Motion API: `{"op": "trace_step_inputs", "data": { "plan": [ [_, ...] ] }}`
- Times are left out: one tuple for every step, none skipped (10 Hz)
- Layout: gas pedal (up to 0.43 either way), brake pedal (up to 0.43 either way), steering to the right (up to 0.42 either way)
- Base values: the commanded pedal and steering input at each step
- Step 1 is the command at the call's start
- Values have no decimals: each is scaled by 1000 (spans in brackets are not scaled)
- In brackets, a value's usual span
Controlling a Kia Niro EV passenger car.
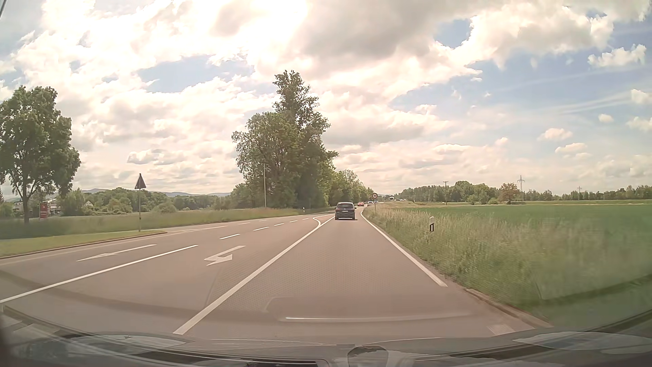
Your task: Follow the waypoints while adhering to traffic rules and regulations
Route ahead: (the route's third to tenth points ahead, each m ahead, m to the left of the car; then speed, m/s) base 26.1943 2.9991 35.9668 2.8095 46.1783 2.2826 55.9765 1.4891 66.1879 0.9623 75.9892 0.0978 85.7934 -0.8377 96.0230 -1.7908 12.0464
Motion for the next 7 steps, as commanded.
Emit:
{"op": "trace_step_inputs", "data": {
  "plan": [
    [98,0,2],
    [110,0,2],
    [110,0,2],
    [110,0,2],
    [118,0,2],
    [118,0,2],
    [118,0,3]
  ]
}}
